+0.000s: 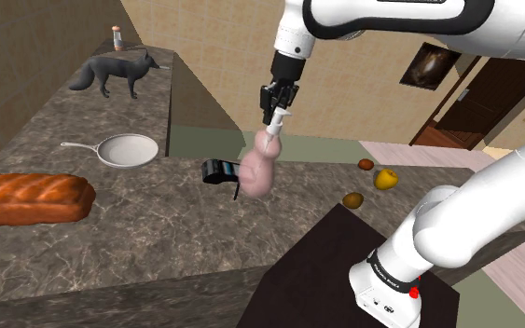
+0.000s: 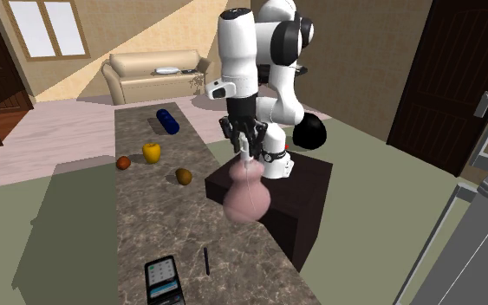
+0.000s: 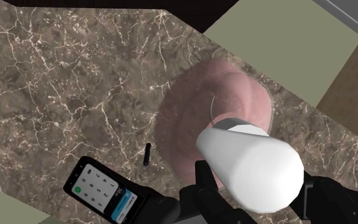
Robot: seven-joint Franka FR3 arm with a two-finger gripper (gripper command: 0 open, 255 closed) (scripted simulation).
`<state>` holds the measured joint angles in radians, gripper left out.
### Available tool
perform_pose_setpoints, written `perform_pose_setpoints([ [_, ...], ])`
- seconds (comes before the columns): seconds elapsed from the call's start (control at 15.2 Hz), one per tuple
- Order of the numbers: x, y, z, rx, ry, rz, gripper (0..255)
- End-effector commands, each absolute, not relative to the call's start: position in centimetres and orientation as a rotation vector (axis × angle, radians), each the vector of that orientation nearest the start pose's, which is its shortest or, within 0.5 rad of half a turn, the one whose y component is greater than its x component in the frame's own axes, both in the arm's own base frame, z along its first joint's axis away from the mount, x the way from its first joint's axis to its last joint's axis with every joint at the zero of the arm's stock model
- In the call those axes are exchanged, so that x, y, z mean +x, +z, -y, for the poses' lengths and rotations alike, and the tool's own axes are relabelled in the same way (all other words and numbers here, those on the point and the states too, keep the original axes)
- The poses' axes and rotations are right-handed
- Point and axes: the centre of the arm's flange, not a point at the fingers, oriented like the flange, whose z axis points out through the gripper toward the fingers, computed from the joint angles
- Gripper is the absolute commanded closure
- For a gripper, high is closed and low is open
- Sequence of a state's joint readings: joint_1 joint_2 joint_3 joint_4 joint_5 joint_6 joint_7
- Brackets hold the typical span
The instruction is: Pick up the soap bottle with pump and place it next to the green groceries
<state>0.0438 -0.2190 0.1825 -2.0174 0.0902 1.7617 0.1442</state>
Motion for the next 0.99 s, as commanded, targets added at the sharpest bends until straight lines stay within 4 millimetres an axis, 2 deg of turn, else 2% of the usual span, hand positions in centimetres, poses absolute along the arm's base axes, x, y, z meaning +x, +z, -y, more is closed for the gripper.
perform_pose_setpoints([
  [0.0,47.3,55.2,-12.4,-3.099,0.073,0.09,255],
  [0.92,47.3,62.6,-12.4,-3.099,0.073,0.09,255],
])
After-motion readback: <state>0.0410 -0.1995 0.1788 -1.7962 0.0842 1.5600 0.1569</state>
